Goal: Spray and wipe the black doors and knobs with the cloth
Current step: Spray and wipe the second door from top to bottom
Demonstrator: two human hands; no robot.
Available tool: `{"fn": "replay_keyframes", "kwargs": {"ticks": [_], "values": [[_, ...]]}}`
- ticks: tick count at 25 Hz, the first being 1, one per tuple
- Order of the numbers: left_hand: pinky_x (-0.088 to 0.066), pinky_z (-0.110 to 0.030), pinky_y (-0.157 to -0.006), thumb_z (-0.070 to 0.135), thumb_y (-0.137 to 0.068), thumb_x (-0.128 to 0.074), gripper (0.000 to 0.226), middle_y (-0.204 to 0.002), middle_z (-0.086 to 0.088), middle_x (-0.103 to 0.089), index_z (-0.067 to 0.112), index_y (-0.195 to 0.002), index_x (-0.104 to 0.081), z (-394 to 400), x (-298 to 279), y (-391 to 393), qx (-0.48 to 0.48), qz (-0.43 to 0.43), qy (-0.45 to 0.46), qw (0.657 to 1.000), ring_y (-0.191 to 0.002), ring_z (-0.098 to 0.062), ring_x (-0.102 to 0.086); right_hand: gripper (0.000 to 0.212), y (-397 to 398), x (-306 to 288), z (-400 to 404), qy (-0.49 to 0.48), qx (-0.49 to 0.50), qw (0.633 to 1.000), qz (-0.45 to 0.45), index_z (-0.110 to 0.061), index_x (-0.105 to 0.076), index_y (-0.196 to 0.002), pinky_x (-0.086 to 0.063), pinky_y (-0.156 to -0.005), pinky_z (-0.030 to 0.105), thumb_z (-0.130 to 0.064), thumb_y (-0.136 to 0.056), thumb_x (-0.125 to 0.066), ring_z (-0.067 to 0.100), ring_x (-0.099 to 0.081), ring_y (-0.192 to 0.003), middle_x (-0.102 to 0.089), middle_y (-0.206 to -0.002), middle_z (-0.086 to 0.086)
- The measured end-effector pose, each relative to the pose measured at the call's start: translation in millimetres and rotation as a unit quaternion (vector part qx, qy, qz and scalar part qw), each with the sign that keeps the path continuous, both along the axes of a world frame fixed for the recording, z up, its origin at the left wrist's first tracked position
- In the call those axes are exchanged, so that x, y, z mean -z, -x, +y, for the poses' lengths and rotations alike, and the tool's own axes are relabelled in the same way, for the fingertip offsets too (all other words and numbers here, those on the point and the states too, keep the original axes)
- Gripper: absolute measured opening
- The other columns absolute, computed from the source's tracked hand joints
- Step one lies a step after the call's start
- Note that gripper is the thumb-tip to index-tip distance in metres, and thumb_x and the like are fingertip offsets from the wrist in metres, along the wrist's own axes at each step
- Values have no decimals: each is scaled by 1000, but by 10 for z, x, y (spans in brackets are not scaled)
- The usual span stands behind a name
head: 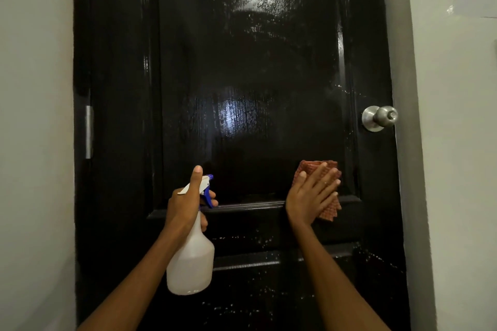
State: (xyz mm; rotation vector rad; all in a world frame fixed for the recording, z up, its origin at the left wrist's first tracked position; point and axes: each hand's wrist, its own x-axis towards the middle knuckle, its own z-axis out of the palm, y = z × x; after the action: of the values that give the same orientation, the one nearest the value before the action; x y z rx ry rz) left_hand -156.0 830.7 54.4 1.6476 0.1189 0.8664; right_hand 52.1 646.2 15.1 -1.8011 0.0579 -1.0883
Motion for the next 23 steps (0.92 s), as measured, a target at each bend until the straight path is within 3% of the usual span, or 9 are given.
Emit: {"fn": "replay_keyframes", "kwargs": {"ticks": [3, 6, 10, 12, 13, 17, 21, 23], "values": [[-45, -28, -42, 70, -93, -36, 78, -83, -18, -75, 1, -88, -71, 267, 210, 131, -34, 7, 23, 999, -43, -24, -53, 67, 266, 156, 646, 149, -21, 984, -95, -18, -3, -167, 2, -127, 56, -49, -109, -21, 38, 5, -159, 6, -173, 14], [-44, -29, -42, 69, -94, -38, 73, -82, -17, -75, 5, -91, -72, 451, 367, 271, -65, 1, 60, 996, -45, -25, -54, 66, 517, 197, 1194, 294, -60, 937, -179, -21, -8, -167, 6, -128, 53, -48, -110, -28, 36, 7, -159, 5, -174, 12], [-45, -29, -44, 69, -94, -34, 73, -78, -11, -74, 8, -87, -71, 574, 435, 386, -140, -56, 56, 987, -46, -26, -55, 62, 531, 284, 1394, 556, -120, 765, -303, -33, -13, -166, 10, -128, 47, -46, -110, -36, 28, 8, -160, 2, -174, 1], [-45, -28, -43, 67, -95, -35, 70, -78, -12, -73, 7, -87, -71, 594, 456, 421, -148, -66, 62, 985, -47, -25, -56, 58, 423, 299, 1167, 599, -139, 714, -334, -33, -19, -165, 9, -129, 45, -44, -110, -35, 25, 2, -161, -8, -174, -3], [-45, -28, -43, 66, -96, -36, 69, -78, -12, -73, 7, -87, -71, 607, 468, 423, -143, -68, 64, 985, -47, -25, -56, 56, 342, 337, 998, 602, -135, 710, -340, -32, -24, -164, 4, -130, 45, -44, -110, -35, 25, -3, -161, -14, -173, -4], [-43, -25, -39, 64, -96, -38, 68, -79, -13, -73, 4, -87, -70, 665, 528, 427, -138, -72, 66, 986, -44, -24, -53, 56, 75, 594, 249, 541, -108, 778, -300, -35, -25, -163, -12, -129, 47, -45, -109, -37, 24, -14, -160, -22, -171, -7], [-42, -23, -37, 65, -91, -39, 69, -79, -12, -73, 4, -87, -70, 687, 623, 445, -142, -59, 64, 986, -42, -19, -52, 57, 186, 1007, 290, 363, -79, 910, -183, -36, -23, -163, 2, -129, 45, -45, -107, -35, 26, -8, -160, -14, -173, -8], [-42, -23, -37, 67, -89, -39, 70, -78, -11, -73, 5, -87, -71, 720, 654, 494, -149, -58, 61, 985, -41, -19, -53, 58, 373, 1043, 636, 332, -78, 926, -164, -34, -24, -163, 3, -128, 47, -44, -107, -35, 28, -3, -160, -13, -173, -5]]}}
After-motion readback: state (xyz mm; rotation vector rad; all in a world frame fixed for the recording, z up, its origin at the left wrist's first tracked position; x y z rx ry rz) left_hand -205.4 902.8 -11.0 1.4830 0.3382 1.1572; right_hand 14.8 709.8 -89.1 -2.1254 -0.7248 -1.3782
